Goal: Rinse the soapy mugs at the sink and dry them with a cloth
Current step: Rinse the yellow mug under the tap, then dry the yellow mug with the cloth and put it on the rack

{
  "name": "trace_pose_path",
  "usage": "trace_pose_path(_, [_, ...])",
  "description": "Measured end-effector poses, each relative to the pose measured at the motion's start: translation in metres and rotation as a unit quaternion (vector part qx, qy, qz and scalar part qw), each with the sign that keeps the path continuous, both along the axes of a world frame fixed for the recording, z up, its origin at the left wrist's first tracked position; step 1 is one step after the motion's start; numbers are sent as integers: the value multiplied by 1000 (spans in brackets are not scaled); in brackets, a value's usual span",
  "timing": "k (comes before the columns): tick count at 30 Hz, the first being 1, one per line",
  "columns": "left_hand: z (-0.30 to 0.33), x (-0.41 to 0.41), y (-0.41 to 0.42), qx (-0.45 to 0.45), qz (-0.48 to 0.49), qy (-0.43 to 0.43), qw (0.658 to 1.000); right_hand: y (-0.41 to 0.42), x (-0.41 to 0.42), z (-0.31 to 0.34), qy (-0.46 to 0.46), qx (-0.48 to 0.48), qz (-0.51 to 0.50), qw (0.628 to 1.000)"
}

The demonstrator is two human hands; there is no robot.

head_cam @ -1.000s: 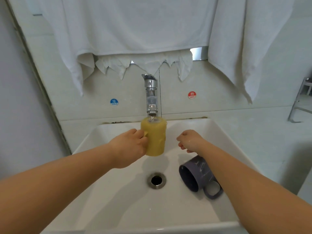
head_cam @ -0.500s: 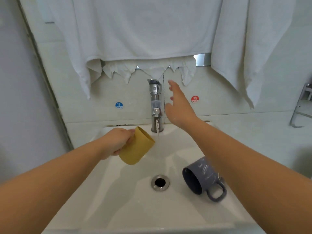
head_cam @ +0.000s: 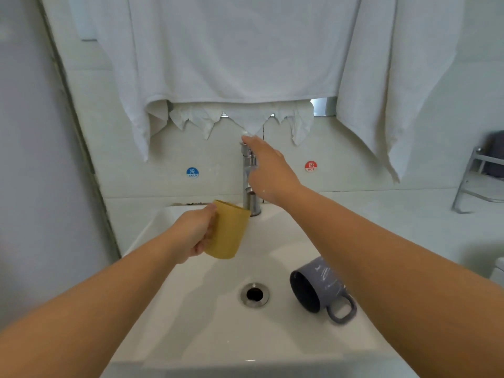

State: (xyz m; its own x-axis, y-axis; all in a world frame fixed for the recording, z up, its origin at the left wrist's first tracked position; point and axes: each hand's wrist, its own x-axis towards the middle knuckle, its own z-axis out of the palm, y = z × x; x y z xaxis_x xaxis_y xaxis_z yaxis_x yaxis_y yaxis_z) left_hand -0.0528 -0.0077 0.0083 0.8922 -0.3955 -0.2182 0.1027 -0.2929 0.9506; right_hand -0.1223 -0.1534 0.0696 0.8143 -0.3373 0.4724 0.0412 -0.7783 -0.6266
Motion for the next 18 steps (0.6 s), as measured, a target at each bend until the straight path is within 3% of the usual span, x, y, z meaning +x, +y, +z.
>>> trace_pose_path(3, [1,-6,-2,73,-22,-172,982,-2,-11,-7,5,34,-25,999])
trace_pose_path(7, [10,-10,2,99,-63,-271,955,-14,-23,-24,56,72,-74,993])
trace_pose_path(10, [14,-12,8,210,-122,-390,888,-23,-34,-32,95,89,-106,986])
trace_pose_path(12, [17,-17,14,302,-157,-466,816,-26,-44,-36,107,100,-118,982])
trace_pose_path(13, [18,-22,16,360,-179,-516,757,-28,-48,-38,113,107,-123,980])
trace_pose_path(16, [12,-30,25,430,-219,-694,534,-29,-64,-40,122,108,-139,977])
trace_pose_path(18, [3,-30,32,532,-223,-642,505,-27,-77,-41,132,98,-146,975])
